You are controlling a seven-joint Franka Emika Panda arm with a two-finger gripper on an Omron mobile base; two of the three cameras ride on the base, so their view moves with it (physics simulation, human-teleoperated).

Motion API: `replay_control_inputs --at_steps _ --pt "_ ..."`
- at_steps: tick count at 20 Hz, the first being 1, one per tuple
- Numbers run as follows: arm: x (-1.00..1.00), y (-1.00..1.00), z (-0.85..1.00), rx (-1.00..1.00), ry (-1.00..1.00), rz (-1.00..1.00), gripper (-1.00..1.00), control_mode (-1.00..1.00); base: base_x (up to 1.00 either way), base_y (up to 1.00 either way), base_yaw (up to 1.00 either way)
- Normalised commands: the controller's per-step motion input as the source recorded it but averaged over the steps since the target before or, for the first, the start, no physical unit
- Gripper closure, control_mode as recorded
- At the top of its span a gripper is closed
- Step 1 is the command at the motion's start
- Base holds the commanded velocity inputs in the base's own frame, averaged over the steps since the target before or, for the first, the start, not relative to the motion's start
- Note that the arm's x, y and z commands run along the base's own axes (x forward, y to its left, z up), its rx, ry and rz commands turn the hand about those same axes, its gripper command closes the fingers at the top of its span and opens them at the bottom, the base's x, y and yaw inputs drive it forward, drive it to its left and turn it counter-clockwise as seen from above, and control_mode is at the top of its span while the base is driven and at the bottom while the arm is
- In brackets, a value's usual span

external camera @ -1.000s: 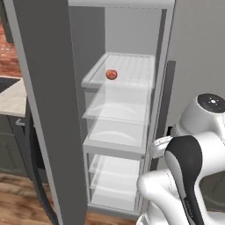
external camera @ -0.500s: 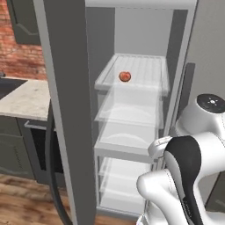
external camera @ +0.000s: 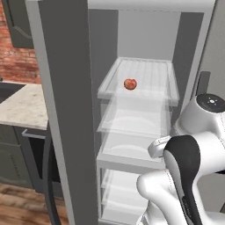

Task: Pick the peach and apple from the fridge and place them inside the tupperware on the counter.

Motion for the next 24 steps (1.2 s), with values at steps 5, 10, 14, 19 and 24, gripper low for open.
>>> replay_control_inputs --at_steps 5,10,14,19,24 --pt "0.0 0.0 0.0 0.0 0.0 0.0 -1.0 1.0 0.48 0.0 0.0" --pt "0.0 0.0 0.0 0.0 0.0 0.0 -1.0 1.0 0.36 0.0 0.0" --pt "0.0 0.0 0.0 0.0 0.0 0.0 -1.0 1.0 0.03 0.0 0.02" --pt "0.12 0.0 0.03 0.0 -0.03 0.0 -1.0 -1.0 0.0 0.0 0.0" --pt "0.26 0.0 0.41 0.0 -0.1 0.0 -1.0 -1.0 0.0 0.0 0.0"
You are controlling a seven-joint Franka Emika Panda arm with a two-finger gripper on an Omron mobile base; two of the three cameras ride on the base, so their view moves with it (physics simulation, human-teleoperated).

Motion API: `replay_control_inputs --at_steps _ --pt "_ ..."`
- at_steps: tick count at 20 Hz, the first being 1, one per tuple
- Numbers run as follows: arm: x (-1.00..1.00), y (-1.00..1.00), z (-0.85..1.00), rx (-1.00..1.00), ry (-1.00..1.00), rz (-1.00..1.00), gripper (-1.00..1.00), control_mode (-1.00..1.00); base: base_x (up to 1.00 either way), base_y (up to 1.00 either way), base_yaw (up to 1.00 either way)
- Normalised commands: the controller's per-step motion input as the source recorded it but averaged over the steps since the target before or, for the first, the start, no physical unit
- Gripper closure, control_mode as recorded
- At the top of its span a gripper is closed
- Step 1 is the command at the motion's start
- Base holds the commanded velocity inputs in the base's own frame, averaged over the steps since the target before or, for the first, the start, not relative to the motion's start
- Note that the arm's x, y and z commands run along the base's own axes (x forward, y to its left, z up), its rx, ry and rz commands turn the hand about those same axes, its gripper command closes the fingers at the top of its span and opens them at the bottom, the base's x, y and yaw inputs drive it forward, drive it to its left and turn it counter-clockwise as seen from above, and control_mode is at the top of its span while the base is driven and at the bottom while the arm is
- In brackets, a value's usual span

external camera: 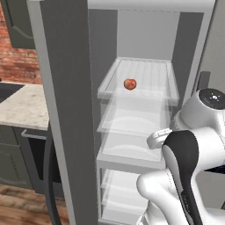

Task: Pick the peach and apple from the fridge and place them inside the tupperware on the counter.

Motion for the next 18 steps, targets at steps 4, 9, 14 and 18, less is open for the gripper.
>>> replay_control_inputs --at_steps 4,9,14,18 --pt "0.32 0.0 0.49 0.0 -0.07 0.0 -1.0 -1.0 0.0 0.0 0.0" --pt "0.25 0.0 0.47 0.0 -0.11 -0.01 -1.0 -1.0 0.0 0.0 0.0" --pt "0.46 0.0 0.38 0.0 -0.1 -0.04 -1.0 -1.0 0.0 0.0 0.0" --pt "0.4 0.0 0.19 0.0 -0.27 -0.06 -1.0 -1.0 0.0 0.0 0.0"
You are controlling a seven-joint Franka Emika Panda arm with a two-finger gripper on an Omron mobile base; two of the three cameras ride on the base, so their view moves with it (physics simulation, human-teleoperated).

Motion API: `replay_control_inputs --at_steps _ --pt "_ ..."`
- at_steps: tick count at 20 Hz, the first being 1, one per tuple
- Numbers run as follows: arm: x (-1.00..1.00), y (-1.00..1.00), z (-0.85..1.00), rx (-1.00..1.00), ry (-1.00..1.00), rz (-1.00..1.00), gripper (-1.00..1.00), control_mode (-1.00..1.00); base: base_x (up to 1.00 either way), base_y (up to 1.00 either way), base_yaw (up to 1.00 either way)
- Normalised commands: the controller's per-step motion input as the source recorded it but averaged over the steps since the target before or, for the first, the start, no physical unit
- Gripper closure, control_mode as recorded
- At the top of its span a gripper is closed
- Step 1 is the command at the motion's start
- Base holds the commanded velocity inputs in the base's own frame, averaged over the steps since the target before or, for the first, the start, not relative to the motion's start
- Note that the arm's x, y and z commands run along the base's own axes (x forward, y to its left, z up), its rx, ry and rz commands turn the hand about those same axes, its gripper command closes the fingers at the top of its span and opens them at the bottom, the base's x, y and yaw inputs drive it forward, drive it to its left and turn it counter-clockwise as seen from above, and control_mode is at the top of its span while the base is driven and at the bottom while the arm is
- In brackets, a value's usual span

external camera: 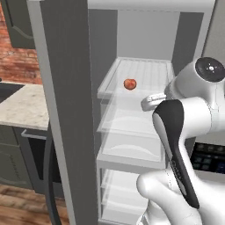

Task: Pick the peach and apple from the fridge and place them inside the tupperware on the counter.

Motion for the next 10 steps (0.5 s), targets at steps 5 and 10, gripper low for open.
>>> replay_control_inputs --at_steps 5,10 --pt "0.47 0.0 0.14 0.03 -0.15 -0.08 -1.0 -1.0 0.0 0.0 0.0" --pt "0.51 0.0 0.12 0.15 -0.01 -0.01 -1.0 -1.0 0.0 0.0 0.0"
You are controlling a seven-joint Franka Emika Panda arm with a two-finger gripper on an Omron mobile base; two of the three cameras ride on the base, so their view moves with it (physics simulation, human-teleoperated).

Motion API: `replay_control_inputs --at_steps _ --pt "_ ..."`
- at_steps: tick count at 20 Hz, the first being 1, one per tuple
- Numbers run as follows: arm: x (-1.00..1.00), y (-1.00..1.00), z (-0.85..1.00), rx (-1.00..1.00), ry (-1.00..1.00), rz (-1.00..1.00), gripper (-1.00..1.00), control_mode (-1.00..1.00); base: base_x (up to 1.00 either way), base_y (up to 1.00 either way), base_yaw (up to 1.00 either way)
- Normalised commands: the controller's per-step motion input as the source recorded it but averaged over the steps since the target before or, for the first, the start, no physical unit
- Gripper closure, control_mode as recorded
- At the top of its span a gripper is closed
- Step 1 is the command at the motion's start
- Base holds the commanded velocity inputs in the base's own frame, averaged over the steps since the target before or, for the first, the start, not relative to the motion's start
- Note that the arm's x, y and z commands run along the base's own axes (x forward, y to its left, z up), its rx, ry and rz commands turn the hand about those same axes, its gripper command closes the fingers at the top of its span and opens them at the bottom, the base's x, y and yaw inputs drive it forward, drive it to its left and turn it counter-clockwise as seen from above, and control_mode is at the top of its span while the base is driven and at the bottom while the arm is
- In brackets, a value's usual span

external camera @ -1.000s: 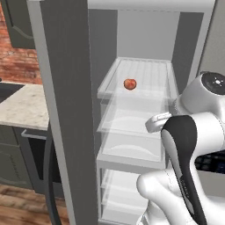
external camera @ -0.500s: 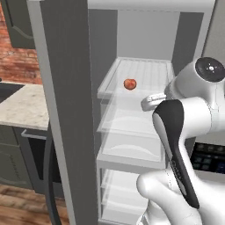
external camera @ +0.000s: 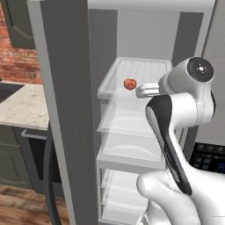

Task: Pick the peach and apple from the fridge and place them inside the tupperware on the counter.

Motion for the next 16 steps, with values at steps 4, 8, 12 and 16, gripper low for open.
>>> replay_control_inputs --at_steps 4,8,12,16 --pt "0.55 0.0 0.17 0.21 0.2 0.0 -1.0 -1.0 0.0 0.0 0.0" --pt "0.49 0.0 0.05 0.04 0.13 -0.01 -1.0 -1.0 0.0 0.0 0.0" --pt "0.26 0.0 0.0 0.0 0.0 -0.04 -1.0 -1.0 0.0 0.0 0.0" --pt "0.26 0.0 -0.03 -0.01 0.0 -0.04 -1.0 -1.0 0.0 0.0 0.0"
